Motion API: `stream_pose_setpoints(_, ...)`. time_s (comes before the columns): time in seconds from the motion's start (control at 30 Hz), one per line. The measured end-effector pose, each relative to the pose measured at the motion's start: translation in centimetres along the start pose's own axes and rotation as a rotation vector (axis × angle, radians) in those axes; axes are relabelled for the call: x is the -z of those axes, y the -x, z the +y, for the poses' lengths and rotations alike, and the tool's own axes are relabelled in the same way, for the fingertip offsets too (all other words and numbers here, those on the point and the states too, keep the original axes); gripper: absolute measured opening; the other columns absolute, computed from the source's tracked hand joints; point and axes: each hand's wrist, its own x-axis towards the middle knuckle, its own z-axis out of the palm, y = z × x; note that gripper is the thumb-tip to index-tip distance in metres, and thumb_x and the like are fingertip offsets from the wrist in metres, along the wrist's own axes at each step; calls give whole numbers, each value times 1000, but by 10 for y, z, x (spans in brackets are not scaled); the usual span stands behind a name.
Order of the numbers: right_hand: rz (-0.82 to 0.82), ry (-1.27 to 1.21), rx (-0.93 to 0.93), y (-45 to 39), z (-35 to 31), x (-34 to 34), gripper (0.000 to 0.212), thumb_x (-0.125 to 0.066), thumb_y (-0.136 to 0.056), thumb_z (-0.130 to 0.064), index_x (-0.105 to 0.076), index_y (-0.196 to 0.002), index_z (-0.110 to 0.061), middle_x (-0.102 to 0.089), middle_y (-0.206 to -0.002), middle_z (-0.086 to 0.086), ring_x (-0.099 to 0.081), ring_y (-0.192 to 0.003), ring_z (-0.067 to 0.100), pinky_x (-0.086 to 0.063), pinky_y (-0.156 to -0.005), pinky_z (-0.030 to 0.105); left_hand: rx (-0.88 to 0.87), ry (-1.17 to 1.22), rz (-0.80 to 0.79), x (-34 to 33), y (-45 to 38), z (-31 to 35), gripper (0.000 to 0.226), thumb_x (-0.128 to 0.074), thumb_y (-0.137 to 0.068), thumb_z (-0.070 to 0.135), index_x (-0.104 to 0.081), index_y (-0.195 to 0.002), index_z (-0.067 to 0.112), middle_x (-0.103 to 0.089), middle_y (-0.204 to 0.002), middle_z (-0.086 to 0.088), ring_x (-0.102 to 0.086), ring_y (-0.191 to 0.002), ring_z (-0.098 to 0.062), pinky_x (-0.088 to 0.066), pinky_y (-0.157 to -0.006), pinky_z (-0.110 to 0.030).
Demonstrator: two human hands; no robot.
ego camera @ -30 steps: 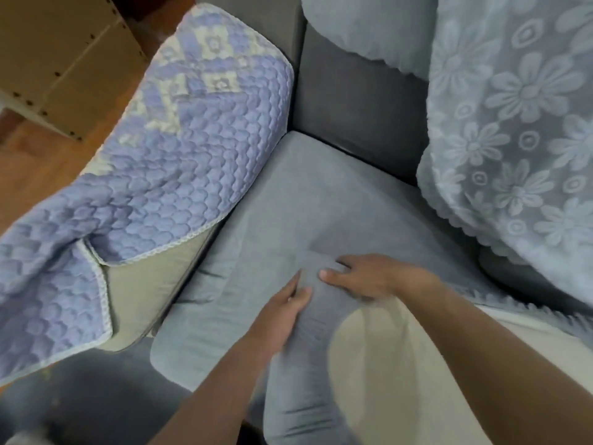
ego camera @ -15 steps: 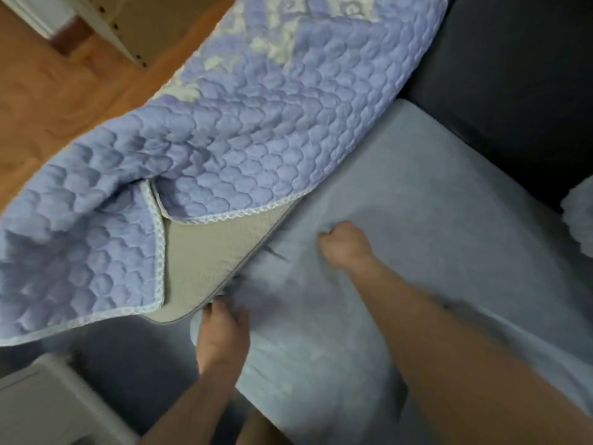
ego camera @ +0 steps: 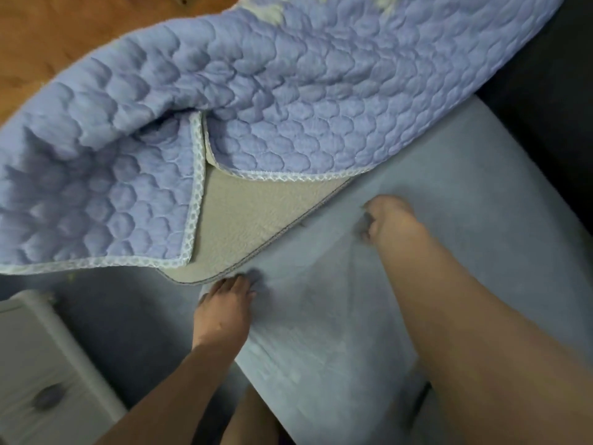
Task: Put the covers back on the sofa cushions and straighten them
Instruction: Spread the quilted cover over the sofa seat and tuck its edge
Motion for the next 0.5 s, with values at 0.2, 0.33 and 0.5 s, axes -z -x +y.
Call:
stream_pose_setpoints(0.2,-156,-974,-113,5,20,-5,28,-40,-101,2,-58,-82,-6,-65,-49,6,-65,-62,19,-57,-51,31,374,379,223,-4,17,-4,15,-41,-95,22,-56,-98,23,-60,-85,-2,-57,-75,-33,-44,-67,-38)
stream_pose_setpoints(0.33,-247,-1230,-36,7,-2,-28,22,-44,-97,8,-61,-90,-4,-64,-80,7,-61,-80,15,-57,-78,29,599,628,401,-7,-9,-12,29,-44,-85,23,-57,-74,0,-62,-77,-22,-61,-73,-43,-53,-67,-50)
stream_pose_setpoints(0.5,-338,-1302,37,-26,-10,-46,32,-33,-96,7,-62,-94,-8,-69,-82,7,-68,-77,12,-60,-77,25,646,756,469,-33,-48,-18,39,-60,-88,14,-60,-122,-5,-63,-121,-27,-59,-112,-45,-49,-98,-49)
